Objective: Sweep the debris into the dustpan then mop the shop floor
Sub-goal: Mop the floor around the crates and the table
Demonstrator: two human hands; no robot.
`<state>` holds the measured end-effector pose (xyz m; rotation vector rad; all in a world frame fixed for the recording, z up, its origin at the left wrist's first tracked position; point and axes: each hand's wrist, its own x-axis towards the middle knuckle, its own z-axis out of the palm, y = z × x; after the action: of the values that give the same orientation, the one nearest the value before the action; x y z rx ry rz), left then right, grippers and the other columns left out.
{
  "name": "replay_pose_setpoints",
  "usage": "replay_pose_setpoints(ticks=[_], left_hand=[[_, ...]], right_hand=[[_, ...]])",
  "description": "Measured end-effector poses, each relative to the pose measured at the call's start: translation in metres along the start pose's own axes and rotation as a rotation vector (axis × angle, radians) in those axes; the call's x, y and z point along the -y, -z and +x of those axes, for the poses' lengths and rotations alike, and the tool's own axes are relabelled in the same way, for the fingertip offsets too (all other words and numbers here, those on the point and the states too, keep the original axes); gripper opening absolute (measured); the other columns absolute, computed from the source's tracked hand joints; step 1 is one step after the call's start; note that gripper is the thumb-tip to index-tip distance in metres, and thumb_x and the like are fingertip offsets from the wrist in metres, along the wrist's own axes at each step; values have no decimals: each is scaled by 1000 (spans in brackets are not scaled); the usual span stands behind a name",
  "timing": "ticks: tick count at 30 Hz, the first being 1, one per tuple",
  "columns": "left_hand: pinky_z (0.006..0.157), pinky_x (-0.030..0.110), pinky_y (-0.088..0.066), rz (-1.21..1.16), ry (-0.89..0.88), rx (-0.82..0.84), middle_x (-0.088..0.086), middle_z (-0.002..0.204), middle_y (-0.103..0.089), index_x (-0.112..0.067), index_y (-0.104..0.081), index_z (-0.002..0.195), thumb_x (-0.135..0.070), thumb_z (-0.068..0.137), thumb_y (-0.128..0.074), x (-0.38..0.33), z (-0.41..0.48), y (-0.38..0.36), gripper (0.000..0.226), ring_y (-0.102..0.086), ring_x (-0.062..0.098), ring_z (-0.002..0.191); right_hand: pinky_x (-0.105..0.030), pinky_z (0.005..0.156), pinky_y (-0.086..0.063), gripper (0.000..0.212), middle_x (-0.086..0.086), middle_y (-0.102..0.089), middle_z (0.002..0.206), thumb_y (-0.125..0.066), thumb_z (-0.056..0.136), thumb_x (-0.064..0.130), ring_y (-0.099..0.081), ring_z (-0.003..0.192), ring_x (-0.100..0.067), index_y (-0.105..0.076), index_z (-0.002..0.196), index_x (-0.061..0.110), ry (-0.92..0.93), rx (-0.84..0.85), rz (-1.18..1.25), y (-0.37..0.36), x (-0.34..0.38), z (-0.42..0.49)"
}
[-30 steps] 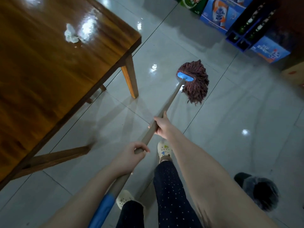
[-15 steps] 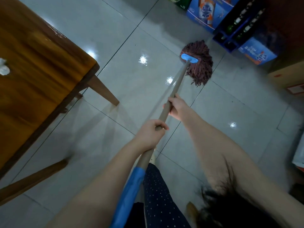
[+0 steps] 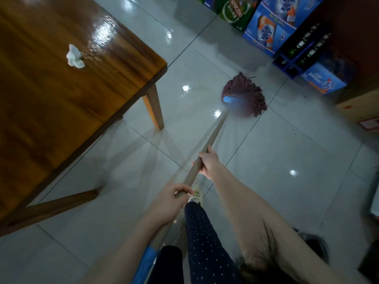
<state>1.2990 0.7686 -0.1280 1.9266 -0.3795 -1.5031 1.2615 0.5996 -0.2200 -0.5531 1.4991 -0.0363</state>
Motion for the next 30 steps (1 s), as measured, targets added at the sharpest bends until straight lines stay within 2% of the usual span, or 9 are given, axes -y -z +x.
replay_pose_setpoints(ticks=[2,4,6,9,16,19,24,28,30], left_hand=[[57,28,-47,-5,8,-18,-6,75,-59,-39,-68,69,-24,78,-59,26,-28,4,19,-51,10,57],[48,19,-43,-10,-1,-31,-7,70,-56,-32,-67,69,-6,86,-58,49,-54,11,32,-48,11,55],[38,12,-37,-17,-5,-50,-10,58,-54,-21,-65,74,3,87,-54,64,-81,21,30,-47,7,48],[37,10,-36,-6,12,-57,-16,41,-53,-15,-66,79,2,88,-53,85,-118,36,23,-46,2,41],[36,14,-36,46,40,-89,0,59,-49,-14,-67,87,-5,90,-55,123,-171,42,16,-47,2,32],[37,14,-37,70,34,-86,-1,63,-50,-17,-68,91,-11,91,-56,120,-165,37,13,-48,4,41],[37,14,-38,116,28,-67,-1,62,-49,-20,-65,84,-12,91,-55,102,-138,26,15,-48,10,52],[46,27,-44,140,49,-52,-4,61,-51,-32,-63,73,-13,89,-54,79,-102,5,27,-52,13,57],[59,37,-50,153,37,-45,-7,61,-53,-34,-63,70,-13,87,-56,57,-75,-5,28,-53,12,57]], right_hand=[[-38,63,-55,69,-11,-45,133,-46,97,0,-54,91,-26,-16,151,31,-11,22,8,-5,-34,-19],[-40,69,-56,69,-9,-47,125,-46,97,0,-54,91,-26,-17,151,31,-22,32,-9,-14,-64,-38],[-39,70,-55,70,-11,-49,126,-45,97,0,-56,87,-25,-16,151,32,-22,51,-38,-26,-90,-56],[-41,77,-55,70,-14,-50,131,-44,97,0,-55,79,-23,-15,151,33,-22,75,-60,-41,-125,-82],[-46,90,-53,70,-11,-49,124,-45,98,4,-55,72,-22,-12,152,34,-38,119,-84,-48,-184,-115],[-43,89,-53,70,-5,-48,110,-45,98,4,-55,72,-21,-12,151,35,-47,129,-39,-42,-181,-112],[-43,89,-50,72,-8,-45,129,-43,98,1,-55,92,-24,-8,151,36,-86,218,39,-27,-152,-96],[-41,79,-52,69,-7,-50,99,-41,99,1,-51,72,-21,-12,151,37,-84,222,38,-9,-117,-68],[-39,70,-52,69,-8,-50,89,-41,99,0,-48,65,-19,-15,150,37,-75,212,51,-1,-89,-49]])
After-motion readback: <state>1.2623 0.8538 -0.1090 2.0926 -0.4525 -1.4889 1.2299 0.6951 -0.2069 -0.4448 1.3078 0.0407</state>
